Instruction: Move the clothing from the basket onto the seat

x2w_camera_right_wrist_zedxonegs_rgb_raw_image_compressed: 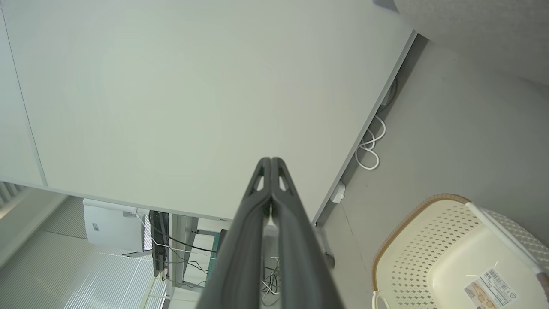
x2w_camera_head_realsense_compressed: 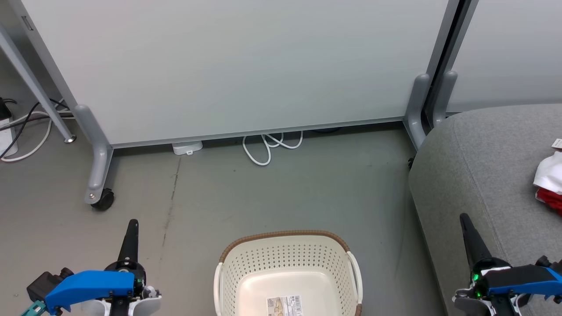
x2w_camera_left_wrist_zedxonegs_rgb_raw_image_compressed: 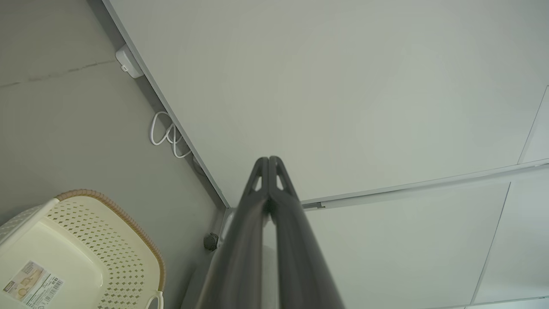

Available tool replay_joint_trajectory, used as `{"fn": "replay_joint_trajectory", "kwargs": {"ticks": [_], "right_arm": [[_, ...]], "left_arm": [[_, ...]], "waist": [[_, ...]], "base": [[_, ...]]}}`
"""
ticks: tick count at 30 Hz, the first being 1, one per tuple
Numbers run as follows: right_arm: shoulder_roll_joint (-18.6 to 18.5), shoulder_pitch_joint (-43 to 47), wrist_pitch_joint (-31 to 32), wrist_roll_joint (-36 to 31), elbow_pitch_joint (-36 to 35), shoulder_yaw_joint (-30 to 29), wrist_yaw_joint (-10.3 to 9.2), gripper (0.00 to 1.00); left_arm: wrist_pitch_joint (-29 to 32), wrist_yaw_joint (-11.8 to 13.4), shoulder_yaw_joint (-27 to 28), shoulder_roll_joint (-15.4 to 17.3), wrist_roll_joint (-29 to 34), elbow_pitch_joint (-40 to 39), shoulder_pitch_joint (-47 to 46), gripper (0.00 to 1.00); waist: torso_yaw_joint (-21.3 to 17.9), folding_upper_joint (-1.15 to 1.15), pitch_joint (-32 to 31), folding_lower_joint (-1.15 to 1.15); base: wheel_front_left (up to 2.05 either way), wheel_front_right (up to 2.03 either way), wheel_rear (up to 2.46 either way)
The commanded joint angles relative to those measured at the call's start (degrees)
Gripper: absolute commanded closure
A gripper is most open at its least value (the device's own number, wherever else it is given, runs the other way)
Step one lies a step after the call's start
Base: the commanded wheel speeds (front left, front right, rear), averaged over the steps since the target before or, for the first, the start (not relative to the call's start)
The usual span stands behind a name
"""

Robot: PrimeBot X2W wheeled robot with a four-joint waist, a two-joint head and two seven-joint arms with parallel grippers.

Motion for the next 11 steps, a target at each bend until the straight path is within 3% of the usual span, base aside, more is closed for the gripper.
{"fn": "replay_joint_trajectory", "kwargs": {"ticks": [1, 11], "right_arm": [[-0.5, -0.9, 0.3, 1.3, -0.5, -0.1, 0.03, 1.00], [-0.5, -1.5, 1.1, 5.9, -0.6, -0.2, 0.03, 1.00]], "left_arm": [[0.4, -0.1, 0.4, 0.0, -1.0, -0.7, -1.2, 1.00], [1.7, -0.1, 1.5, -0.2, -5.0, -1.6, -1.5, 1.00]], "waist": [[-0.1, 0.00, 0.0, 0.00], [-0.8, 0.00, 0.0, 0.00]], "base": [[0.00, 0.00, 0.00], [0.00, 0.00, 0.00]]}}
